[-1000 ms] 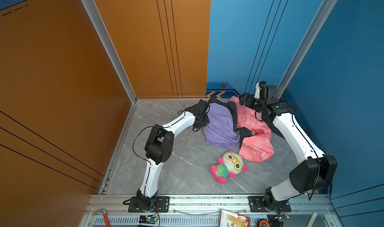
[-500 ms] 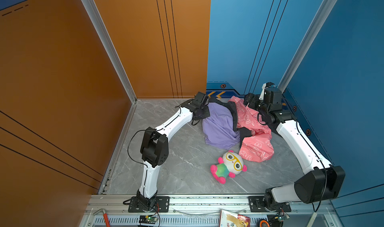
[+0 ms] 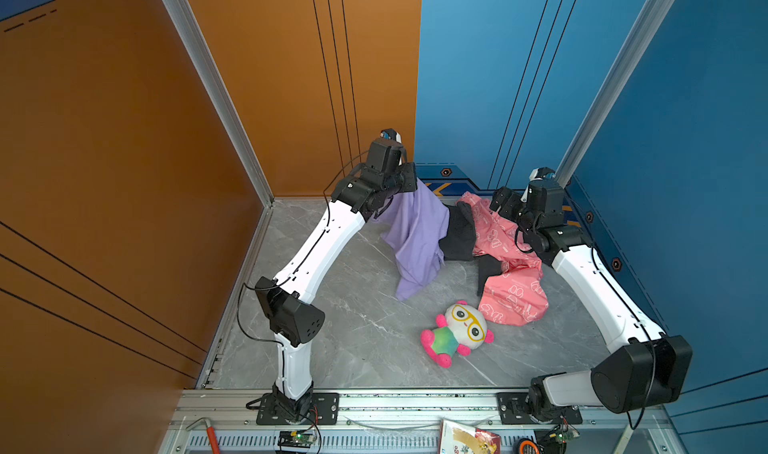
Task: Pick out a specific cloth from the pile
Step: 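Open the right gripper while the left gripper lifts the lavender shirt, then carry the lavender shirt with the left gripper toward the near corner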
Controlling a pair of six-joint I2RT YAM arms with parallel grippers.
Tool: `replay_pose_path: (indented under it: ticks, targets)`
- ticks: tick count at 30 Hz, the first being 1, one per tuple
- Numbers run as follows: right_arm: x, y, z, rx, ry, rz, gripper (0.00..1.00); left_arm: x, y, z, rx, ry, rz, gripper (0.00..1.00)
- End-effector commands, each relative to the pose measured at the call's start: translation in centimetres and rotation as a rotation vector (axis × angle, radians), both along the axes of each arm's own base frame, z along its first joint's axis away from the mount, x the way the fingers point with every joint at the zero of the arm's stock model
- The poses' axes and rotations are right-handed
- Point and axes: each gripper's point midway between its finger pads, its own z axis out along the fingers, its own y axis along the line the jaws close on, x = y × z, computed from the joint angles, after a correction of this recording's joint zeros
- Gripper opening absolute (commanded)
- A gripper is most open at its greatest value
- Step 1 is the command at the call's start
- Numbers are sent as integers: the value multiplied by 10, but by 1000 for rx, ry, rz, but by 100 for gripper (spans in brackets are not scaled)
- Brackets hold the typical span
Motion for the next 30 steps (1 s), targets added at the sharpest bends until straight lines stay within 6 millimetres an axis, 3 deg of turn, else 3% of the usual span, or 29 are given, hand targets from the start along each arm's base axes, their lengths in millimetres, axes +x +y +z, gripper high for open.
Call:
replay_pose_path:
  ticks: [1, 4, 9, 16, 23, 30]
  targets:
    - [10, 7, -3, 0, -12, -9, 96, -14, 48, 72, 34, -180, 120, 0]
    - [18, 18, -4, 3, -8, 14, 96, -20, 78, 90, 48, -219, 189, 0]
    - [28, 33, -4, 5, -8, 40, 96, -26, 131, 103, 72, -243, 298, 0]
    - [42, 49, -9, 16, -2, 63, 97, -13, 204, 83, 75, -186, 450, 0]
    - [58, 62, -8, 29, -1, 81, 97, 23, 244, 53, 17, -112, 511, 0]
    - [76, 74, -8, 43, 2, 106, 97, 82, 279, 52, -108, -132, 514, 0]
